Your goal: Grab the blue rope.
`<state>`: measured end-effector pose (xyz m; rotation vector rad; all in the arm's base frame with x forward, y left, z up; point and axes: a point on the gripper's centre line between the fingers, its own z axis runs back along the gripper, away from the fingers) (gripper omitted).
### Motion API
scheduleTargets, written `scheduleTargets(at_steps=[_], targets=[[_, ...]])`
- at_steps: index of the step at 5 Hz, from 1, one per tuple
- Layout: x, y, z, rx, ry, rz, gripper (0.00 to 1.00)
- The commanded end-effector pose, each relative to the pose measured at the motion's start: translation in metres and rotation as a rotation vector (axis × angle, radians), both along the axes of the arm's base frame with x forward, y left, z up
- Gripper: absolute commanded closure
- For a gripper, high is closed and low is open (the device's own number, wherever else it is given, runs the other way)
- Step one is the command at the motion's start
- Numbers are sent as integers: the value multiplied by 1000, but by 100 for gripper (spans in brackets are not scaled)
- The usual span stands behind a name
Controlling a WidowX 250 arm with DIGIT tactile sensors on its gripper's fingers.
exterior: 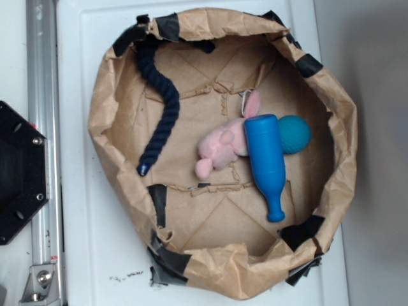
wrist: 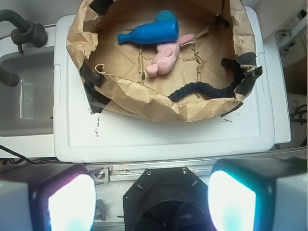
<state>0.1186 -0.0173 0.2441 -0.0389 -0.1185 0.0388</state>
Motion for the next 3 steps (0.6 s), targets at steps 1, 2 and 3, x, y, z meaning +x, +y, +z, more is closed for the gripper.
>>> scheduleTargets(at_steps=[1,2,3], targets=[[0,0,0,0,0,0,0],[44,22,-16,42,-67,80,0],[77,39,-40,79,-50,187,0]])
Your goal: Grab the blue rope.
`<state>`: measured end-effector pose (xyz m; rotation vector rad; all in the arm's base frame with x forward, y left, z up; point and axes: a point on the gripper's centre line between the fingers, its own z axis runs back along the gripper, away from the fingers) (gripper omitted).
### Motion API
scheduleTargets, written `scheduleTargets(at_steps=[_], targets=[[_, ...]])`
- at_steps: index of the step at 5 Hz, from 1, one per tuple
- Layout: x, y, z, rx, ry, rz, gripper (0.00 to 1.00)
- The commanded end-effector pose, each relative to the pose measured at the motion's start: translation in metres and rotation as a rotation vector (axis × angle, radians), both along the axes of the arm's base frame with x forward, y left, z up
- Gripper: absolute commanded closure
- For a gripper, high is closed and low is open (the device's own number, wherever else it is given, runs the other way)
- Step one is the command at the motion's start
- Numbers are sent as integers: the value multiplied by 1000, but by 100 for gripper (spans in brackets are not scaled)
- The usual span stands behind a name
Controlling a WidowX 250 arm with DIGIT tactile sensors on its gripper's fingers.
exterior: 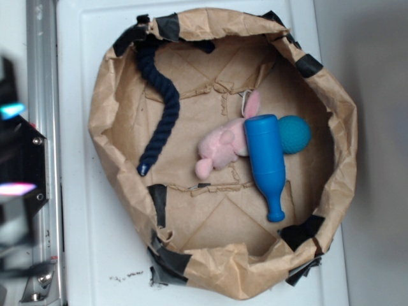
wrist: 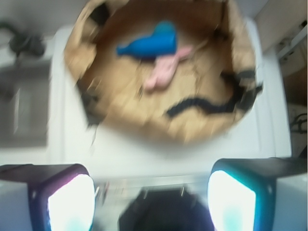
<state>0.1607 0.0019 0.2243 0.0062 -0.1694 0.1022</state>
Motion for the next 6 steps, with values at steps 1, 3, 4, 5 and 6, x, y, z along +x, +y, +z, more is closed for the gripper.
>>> scheduleTargets(at_steps=[1,3,4,5,6], targets=[[61,38,-66,171,40,291,0],[76,53,-147,250,115,59,0],[74,62,-156,196,31,-107,0],[65,80,-157,205,39,-97,0],[60,96,-162,195,60,-37,0]])
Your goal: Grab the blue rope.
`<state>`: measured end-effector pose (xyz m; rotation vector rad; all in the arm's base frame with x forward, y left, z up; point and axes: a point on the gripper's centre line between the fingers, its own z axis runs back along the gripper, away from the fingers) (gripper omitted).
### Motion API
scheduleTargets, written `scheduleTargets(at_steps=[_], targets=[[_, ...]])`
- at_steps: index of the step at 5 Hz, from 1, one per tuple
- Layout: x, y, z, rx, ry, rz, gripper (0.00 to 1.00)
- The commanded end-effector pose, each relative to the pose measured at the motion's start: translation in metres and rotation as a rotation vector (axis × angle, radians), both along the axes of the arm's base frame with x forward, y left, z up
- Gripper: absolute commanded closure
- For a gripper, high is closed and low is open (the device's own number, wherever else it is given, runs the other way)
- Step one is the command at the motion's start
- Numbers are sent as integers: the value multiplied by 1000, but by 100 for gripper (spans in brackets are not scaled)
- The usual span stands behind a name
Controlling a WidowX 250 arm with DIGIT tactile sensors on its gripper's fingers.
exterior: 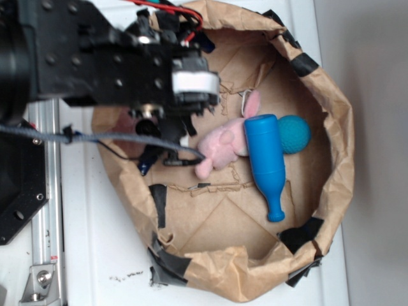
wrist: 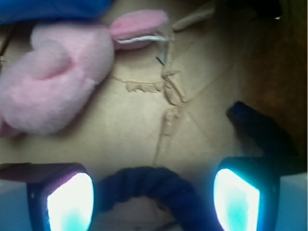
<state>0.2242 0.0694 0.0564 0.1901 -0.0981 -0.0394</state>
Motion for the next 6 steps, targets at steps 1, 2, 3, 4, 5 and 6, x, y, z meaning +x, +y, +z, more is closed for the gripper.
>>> scheduleTargets(at_steps=[1,2,3,4,5,6], targets=[[7,33,3,24,54,110,0],[12,35,2,22,65,139,0],[2,32,-3,63,96,79,0],[-13,25,-4,131,154,-172,0],[-15,22,-3,29,100,-373,0],[-11,25,-13,-36,147,-499,0]])
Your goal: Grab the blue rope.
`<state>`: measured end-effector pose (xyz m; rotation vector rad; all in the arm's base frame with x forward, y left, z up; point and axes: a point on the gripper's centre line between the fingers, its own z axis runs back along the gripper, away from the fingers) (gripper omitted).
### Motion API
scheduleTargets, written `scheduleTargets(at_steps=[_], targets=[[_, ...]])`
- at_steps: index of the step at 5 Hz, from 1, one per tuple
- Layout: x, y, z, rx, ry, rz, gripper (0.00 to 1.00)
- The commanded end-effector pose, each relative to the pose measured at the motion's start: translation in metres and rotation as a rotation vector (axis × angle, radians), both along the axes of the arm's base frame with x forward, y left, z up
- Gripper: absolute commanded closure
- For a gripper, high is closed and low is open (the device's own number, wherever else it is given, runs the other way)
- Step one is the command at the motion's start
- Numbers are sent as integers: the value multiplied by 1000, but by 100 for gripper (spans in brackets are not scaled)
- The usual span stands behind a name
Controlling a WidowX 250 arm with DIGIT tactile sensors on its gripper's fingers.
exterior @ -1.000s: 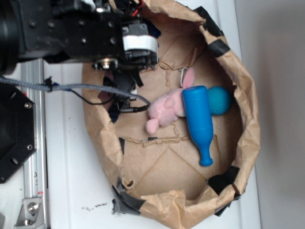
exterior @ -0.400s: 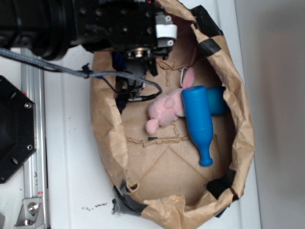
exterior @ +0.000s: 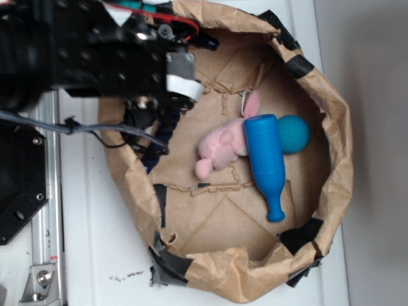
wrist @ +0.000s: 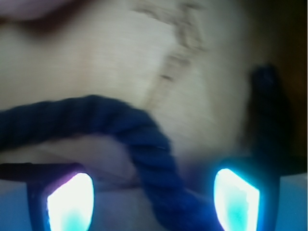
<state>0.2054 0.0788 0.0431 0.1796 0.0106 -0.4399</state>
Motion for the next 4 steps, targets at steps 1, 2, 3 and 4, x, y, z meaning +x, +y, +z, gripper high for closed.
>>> scheduleTargets(at_steps=[1,2,3,4], targets=[[11,32,-14,-93,71,-113,0],[15,40,-29,-45,130,-127,0],[14,42,-35,-7,150,-111,0],[12,44,-34,13,136,-77,100]])
